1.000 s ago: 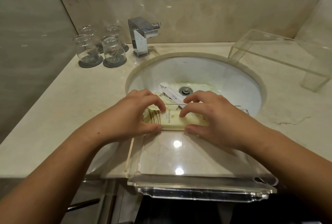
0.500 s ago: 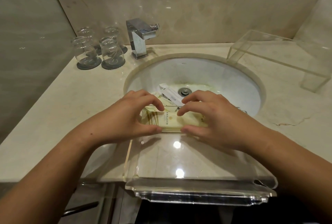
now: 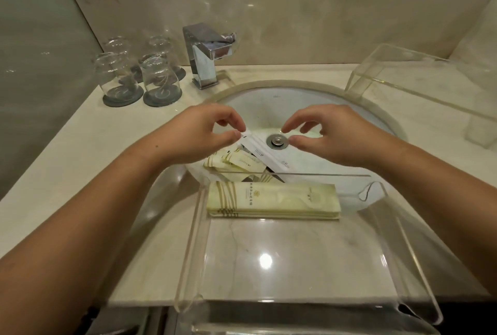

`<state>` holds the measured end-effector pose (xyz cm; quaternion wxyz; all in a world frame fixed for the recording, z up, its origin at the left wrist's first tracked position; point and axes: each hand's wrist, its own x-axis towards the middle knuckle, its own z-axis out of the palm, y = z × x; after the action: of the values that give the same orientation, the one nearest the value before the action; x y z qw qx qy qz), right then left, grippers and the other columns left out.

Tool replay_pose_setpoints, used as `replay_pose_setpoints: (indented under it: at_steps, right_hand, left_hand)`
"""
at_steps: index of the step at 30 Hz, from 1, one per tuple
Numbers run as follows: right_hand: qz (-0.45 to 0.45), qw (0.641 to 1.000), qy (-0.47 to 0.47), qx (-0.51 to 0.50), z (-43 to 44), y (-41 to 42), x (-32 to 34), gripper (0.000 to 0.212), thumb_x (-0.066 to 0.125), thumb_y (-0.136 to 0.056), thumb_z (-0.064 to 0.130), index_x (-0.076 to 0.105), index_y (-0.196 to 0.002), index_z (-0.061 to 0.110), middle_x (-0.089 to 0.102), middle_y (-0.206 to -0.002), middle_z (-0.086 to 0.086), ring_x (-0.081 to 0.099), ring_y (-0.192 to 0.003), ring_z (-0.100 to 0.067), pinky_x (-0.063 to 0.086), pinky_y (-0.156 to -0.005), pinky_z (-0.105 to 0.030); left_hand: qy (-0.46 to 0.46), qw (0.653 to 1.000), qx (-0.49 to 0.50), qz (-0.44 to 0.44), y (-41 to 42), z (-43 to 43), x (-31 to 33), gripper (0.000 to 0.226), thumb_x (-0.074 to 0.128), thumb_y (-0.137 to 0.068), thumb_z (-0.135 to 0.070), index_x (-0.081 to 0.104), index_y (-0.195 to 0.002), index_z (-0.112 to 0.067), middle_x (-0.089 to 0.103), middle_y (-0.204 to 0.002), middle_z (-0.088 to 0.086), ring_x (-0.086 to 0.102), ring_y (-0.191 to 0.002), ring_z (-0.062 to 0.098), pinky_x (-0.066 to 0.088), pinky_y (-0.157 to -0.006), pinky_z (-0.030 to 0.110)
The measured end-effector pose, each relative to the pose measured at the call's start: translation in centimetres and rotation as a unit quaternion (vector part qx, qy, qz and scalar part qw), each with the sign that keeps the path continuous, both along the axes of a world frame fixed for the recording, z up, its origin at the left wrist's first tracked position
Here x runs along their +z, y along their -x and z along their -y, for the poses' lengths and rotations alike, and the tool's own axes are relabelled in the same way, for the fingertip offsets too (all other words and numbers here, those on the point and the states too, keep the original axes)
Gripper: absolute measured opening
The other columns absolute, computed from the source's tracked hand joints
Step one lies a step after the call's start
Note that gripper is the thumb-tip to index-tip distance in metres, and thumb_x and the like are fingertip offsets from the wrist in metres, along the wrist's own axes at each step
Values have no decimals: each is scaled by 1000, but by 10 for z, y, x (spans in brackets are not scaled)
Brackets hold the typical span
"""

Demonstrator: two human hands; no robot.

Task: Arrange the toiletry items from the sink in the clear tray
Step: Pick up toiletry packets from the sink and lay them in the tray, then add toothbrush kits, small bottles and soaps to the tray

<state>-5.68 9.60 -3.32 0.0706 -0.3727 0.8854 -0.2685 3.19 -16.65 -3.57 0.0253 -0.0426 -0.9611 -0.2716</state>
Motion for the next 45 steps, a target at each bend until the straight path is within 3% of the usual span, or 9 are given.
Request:
replay_pose_setpoints:
  at_steps: [7, 12, 18, 25, 30, 37, 41, 45]
  right_hand:
    - [90, 994, -64, -16, 5, 49, -47, 29, 76, -82, 39, 70, -110, 38, 70, -106, 19, 69, -95, -5, 56, -91, -35]
    - [143, 983, -119, -9, 10, 73, -73, 43, 80, -78, 43, 65, -118, 37, 69, -105, 19, 69, -92, -2, 55, -89, -30]
    - [152, 974, -165, 1, 21, 90, -96, 40, 76, -84, 35, 60, -120, 35, 72, -102, 18, 65, -92, -2, 52, -86, -28]
    - [159, 970, -185, -8, 30, 91, -111, 41, 77, -83, 35, 57, -118, 34, 71, -100, 15, 58, -85, 2, 49, -80, -27]
    - [166, 970, -179, -16, 30, 89, -112, 46, 79, -79, 37, 54, -117, 34, 72, -99, 14, 62, -85, -3, 50, -77, -27]
    - [212, 960, -180, -36, 32, 85, -113, 55, 75, -80, 29, 46, -126, 35, 67, -100, 12, 64, -88, -11, 51, -75, -27]
    - [210, 957, -191, -55, 31, 87, -109, 55, 72, -81, 22, 44, -126, 34, 64, -102, 12, 61, -89, -10, 46, -66, -24]
    - [204, 958, -190, -68, 28, 89, -104, 52, 69, -82, 17, 45, -126, 32, 62, -102, 10, 61, -88, -12, 47, -66, -24]
  left_hand:
    - [100, 991, -58, 65, 58, -7, -37, 23, 68, -95, -37, 69, -117, -32, 67, -116, -18, 57, -107, 5, 47, -90, 28]
    - [146, 976, -102, 127, 96, -18, -62, 33, 71, -91, -39, 67, -123, -34, 62, -118, -18, 52, -111, 8, 42, -87, 28]
    - [182, 961, -107, 181, 124, -25, -77, 41, 76, -85, -32, 64, -123, -40, 57, -112, -16, 53, -110, 13, 48, -90, 33]
    - [203, 953, -123, 189, 125, -27, -85, 42, 75, -81, -32, 63, -121, -39, 61, -109, -17, 49, -107, 11, 52, -93, 37]
    - [217, 947, -120, 206, 123, -25, -87, 39, 76, -79, -41, 66, -116, -44, 58, -102, -17, 46, -106, 11, 53, -90, 37]
    - [225, 946, -111, 207, 121, -24, -90, 30, 76, -79, -42, 70, -108, -40, 59, -99, -15, 47, -106, 11, 53, -89, 38]
    - [215, 953, -96, 190, 123, -20, -88, 21, 79, -76, -38, 67, -94, -40, 58, -98, -14, 48, -103, 12, 53, -84, 36]
    - [215, 956, -95, 177, 123, -17, -86, 20, 81, -79, -40, 66, -92, -39, 60, -99, -15, 47, -102, 12, 50, -84, 34]
